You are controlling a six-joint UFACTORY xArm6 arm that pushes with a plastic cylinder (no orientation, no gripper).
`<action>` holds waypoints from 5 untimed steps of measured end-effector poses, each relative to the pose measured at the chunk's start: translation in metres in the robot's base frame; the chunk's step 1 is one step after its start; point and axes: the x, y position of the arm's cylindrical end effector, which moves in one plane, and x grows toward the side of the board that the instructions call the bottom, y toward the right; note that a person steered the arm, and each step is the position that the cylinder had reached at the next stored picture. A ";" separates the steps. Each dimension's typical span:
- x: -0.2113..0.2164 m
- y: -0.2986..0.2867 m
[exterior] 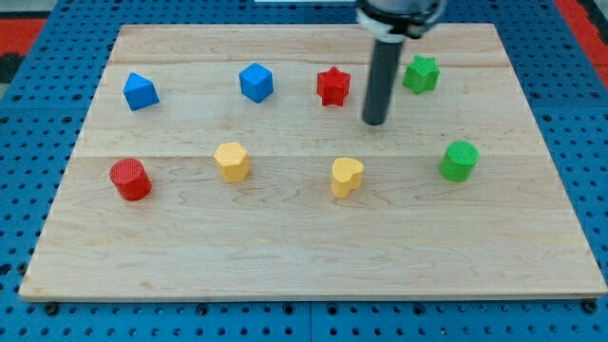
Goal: Push blue cube towards top left
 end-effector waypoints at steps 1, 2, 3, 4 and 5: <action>0.000 -0.081; -0.015 -0.123; -0.041 -0.123; -0.081 -0.127; -0.099 -0.131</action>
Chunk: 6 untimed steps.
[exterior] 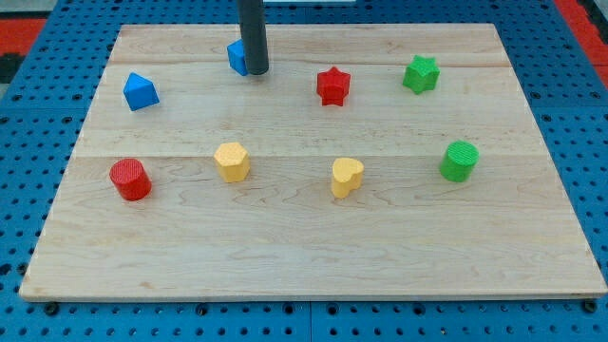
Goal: Push blue cube towards top left
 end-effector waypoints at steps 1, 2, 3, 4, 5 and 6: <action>-0.004 0.025; -0.026 0.005; -0.031 -0.061; -0.028 -0.058; -0.034 -0.078; -0.054 -0.139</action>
